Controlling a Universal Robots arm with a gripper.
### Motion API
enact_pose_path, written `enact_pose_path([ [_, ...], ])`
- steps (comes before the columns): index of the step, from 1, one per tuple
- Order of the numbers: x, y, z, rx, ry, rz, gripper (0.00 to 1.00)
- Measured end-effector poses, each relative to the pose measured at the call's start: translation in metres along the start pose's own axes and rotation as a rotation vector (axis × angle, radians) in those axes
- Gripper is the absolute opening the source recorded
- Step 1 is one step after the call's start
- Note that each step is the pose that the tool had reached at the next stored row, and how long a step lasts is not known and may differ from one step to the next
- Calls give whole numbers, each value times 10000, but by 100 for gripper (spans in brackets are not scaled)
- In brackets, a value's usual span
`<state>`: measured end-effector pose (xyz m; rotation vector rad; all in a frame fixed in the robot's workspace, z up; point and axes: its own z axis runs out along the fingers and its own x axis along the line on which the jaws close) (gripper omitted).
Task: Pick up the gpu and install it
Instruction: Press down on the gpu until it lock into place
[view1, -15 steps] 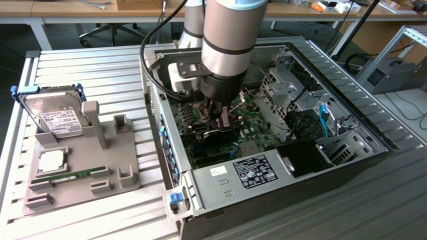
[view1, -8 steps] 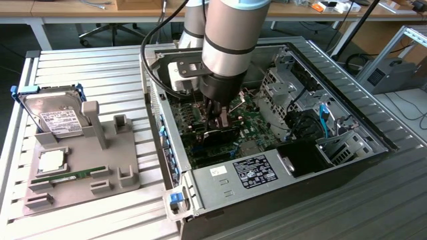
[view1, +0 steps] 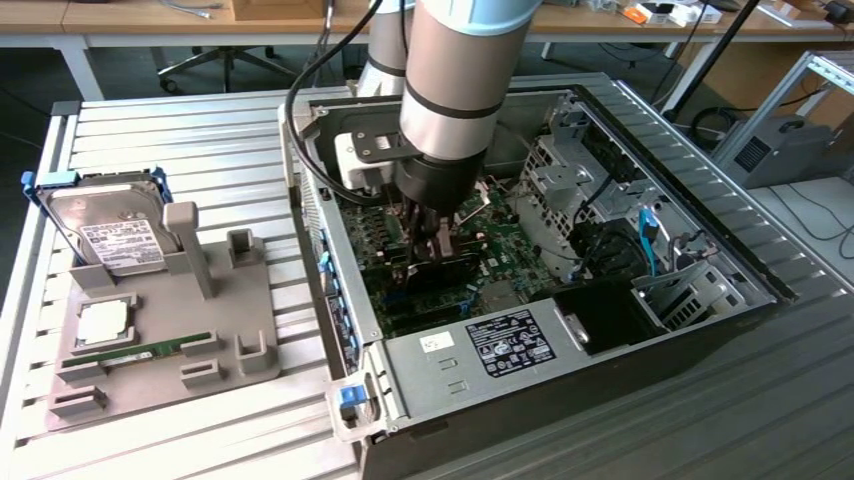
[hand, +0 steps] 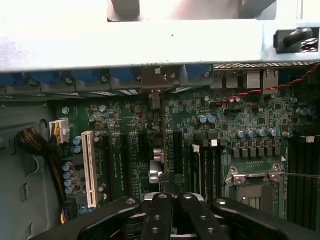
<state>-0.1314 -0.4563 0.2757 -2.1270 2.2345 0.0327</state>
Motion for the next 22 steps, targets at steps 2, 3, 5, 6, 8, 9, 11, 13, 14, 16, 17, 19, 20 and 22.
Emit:
enact_pose_path([
  [2,2,1,28,-2,3,0,11],
  [3,3,1,47,0,2,-1,11],
  [5,3,6,54,0,0,0,11],
  [6,3,6,54,0,0,-1,11],
  [8,3,7,54,1,0,-1,11],
  [9,4,11,54,1,1,0,11],
  [11,5,26,53,4,1,-1,11],
  [13,5,46,53,15,-1,-3,11],
  [14,5,56,53,15,-2,-2,11],
  [16,6,62,53,14,0,-2,11],
  [17,6,63,53,15,0,-1,11],
  [19,6,65,54,15,-1,-2,11],
  [20,6,66,54,15,0,-2,11],
  [22,6,67,54,14,0,-1,11],
])
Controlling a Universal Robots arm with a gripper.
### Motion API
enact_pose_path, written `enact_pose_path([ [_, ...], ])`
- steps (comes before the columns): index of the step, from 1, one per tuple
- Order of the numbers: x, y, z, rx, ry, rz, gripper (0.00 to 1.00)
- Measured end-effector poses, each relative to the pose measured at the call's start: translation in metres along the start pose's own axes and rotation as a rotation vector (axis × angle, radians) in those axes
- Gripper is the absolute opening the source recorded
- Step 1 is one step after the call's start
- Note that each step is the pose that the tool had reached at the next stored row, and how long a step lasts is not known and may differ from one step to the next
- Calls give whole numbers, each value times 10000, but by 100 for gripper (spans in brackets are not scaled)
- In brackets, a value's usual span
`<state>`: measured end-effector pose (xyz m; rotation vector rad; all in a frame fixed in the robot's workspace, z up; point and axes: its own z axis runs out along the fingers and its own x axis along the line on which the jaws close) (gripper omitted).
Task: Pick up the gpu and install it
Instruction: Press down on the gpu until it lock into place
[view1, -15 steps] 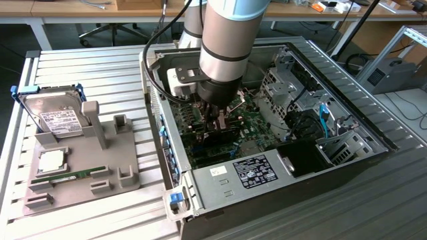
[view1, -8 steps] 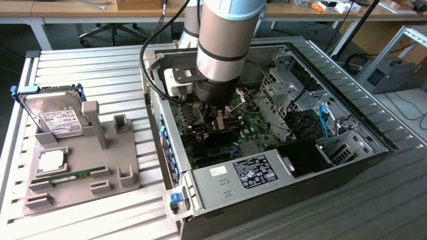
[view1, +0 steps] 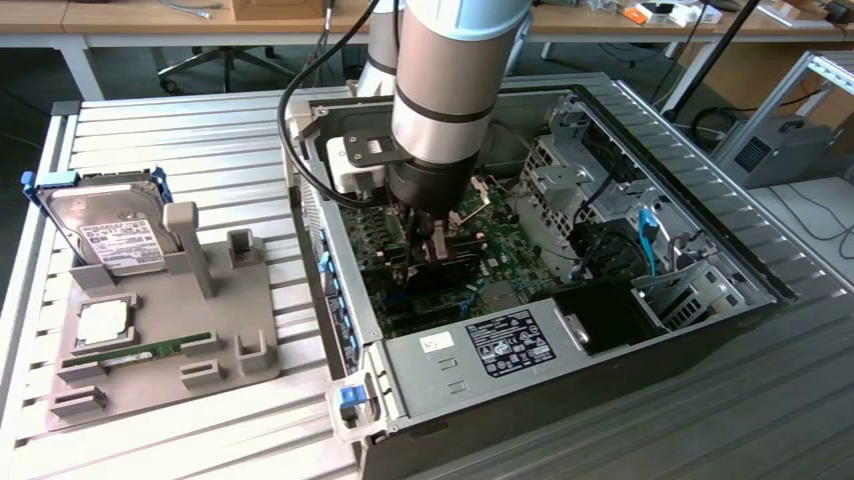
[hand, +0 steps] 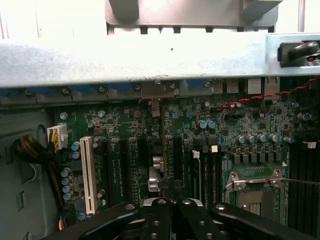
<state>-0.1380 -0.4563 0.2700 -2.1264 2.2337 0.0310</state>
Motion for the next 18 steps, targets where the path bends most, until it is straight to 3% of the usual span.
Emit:
enact_pose_path([
  [14,1,8,-3,0,-1,0,11],
  [18,-4,7,-70,2,-3,3,11],
])
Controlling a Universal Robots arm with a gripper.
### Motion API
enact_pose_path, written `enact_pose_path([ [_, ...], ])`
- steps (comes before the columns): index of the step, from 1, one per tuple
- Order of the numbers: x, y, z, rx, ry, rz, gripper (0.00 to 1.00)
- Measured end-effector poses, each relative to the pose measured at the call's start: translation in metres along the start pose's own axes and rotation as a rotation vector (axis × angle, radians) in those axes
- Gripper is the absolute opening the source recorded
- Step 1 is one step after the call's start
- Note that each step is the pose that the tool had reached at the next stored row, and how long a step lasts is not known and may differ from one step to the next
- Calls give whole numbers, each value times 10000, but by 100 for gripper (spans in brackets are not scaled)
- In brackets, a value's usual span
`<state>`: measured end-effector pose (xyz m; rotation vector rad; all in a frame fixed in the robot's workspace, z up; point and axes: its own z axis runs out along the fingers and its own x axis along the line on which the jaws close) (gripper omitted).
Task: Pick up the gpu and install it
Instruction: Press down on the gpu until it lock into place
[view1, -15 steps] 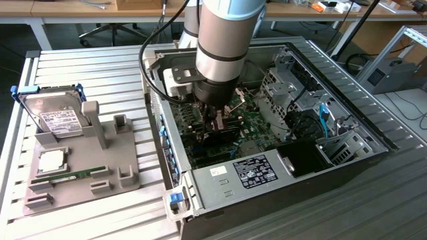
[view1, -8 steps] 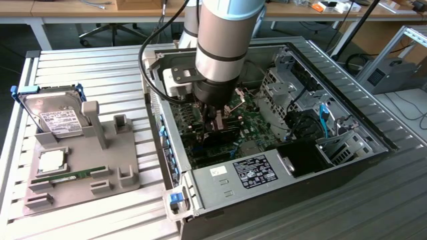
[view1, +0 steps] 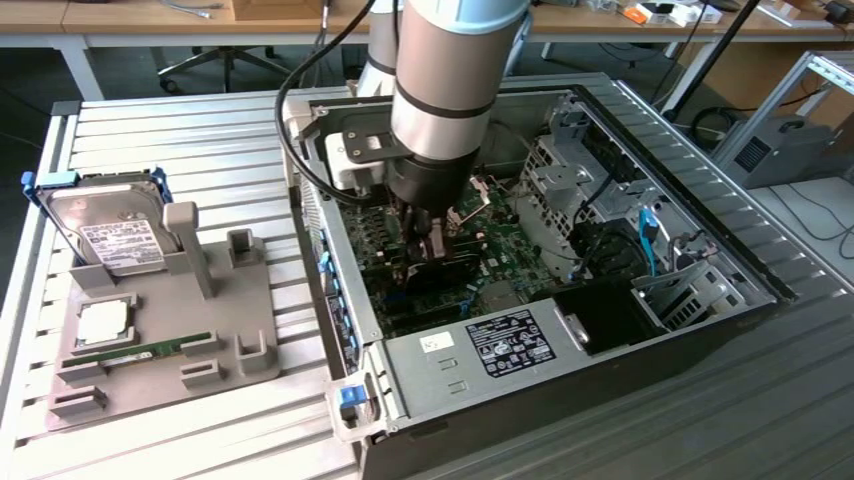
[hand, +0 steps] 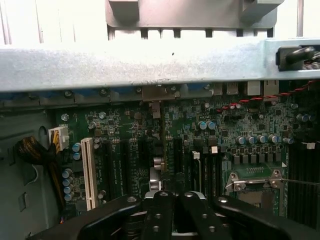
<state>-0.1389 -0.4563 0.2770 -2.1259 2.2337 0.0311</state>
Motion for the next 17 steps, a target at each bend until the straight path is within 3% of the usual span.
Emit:
enact_pose_path([
  [8,-10,-6,-188,-1,7,-3,11],
  [17,-29,-14,-529,0,45,-4,11],
])
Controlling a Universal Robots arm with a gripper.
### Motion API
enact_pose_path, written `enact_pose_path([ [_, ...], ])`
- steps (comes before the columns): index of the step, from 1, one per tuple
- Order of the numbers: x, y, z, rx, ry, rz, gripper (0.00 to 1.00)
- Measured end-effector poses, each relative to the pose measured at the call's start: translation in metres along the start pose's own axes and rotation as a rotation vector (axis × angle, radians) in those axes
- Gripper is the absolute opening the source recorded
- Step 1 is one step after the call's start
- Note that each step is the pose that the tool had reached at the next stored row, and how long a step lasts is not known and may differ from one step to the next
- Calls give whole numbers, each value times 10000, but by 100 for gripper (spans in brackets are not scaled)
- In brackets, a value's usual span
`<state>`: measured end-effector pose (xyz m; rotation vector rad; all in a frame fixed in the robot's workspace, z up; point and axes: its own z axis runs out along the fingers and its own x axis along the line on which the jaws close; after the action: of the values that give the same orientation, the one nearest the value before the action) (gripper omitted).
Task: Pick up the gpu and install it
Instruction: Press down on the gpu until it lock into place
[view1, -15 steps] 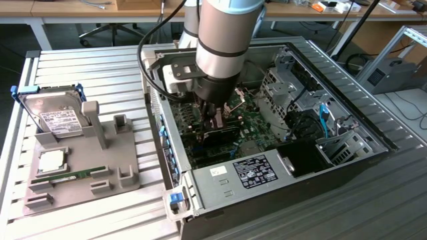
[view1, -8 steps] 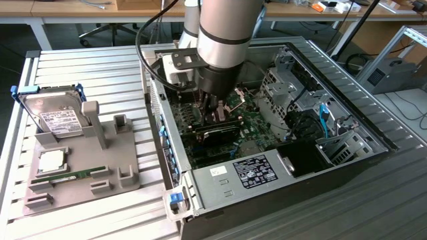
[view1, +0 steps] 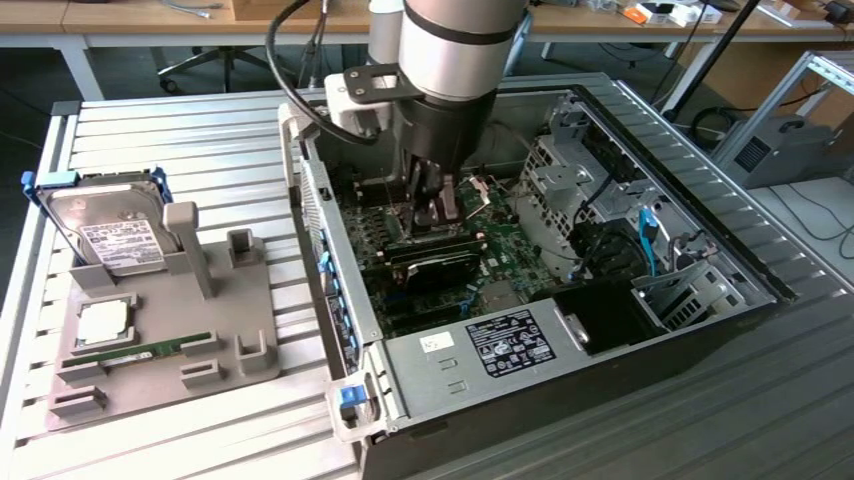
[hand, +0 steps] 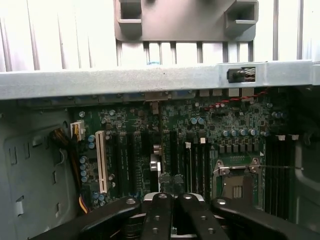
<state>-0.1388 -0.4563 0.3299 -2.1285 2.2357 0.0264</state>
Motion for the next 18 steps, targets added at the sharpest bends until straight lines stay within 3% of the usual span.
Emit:
enact_pose_path([
  [7,-2,-7,-16,1,25,0,11],
  [14,-11,-207,-9,2,24,0,11],
  [18,-12,-222,-12,2,25,0,11],
])
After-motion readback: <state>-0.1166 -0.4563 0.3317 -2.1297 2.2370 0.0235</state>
